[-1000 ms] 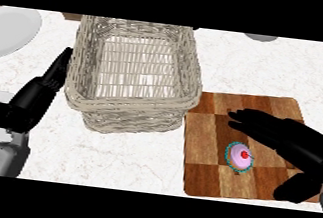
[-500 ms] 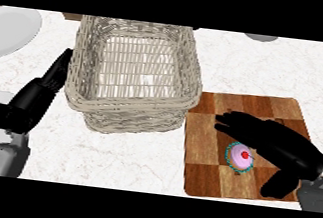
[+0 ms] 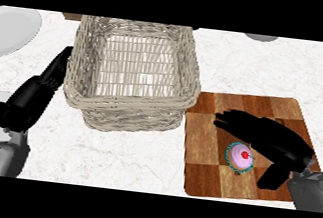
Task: Pick the cupcake from the cutting board and place it in the basket
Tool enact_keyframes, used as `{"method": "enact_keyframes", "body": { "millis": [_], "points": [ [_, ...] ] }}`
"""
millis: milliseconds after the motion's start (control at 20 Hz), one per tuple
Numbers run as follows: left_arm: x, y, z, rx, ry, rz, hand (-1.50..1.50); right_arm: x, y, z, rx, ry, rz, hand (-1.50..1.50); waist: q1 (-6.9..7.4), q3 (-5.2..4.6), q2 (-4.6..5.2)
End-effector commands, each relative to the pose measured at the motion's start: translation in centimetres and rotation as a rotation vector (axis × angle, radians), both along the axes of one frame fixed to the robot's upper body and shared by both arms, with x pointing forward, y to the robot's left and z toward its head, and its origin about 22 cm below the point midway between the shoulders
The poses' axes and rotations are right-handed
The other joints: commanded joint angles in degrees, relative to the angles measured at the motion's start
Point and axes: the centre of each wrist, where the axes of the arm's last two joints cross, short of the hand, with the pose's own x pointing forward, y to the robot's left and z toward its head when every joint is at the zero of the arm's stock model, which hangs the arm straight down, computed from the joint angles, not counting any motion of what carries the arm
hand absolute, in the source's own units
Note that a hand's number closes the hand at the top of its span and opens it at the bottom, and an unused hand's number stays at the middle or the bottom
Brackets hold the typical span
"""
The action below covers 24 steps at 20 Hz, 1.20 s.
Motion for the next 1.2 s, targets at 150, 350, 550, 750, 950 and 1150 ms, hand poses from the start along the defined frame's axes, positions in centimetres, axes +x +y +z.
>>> {"method": "enact_keyframes", "body": {
  "millis": [150,350,550,750,950,1150],
  "points": [
    [0.3,-0.3,-0.4,-0.005,0.014,-0.006,0.00,-0.1,1.3,-3.1,-0.014,0.050,0.016,-1.50,-0.03,0.00,0.04],
    [-0.4,0.0,-1.5,-0.012,0.016,-0.013,0.00,-0.6,-0.1,-3.1,-0.054,0.089,0.039,-1.50,-0.17,-0.01,0.01],
    [-1.6,0.3,-0.9,0.000,0.015,-0.011,0.00,-1.3,1.3,-4.2,-0.160,0.063,0.108,1.50,-0.02,-0.01,-0.03],
    [1.2,-0.4,-0.4,-0.010,0.007,-0.007,0.00,0.3,1.8,-5.2,-0.124,0.060,0.127,1.50,-0.04,0.00,0.07],
    [-1.7,-0.9,-2.6,0.011,0.011,-0.009,0.00,-1.3,2.6,-4.1,-0.159,-0.037,0.198,1.50,0.03,-0.01,-0.04],
    [-0.6,0.9,1.0,0.004,0.011,-0.012,0.00,-0.7,1.9,-4.8,-0.121,-0.120,0.193,1.50,0.09,0.01,-0.02]
  ]
}}
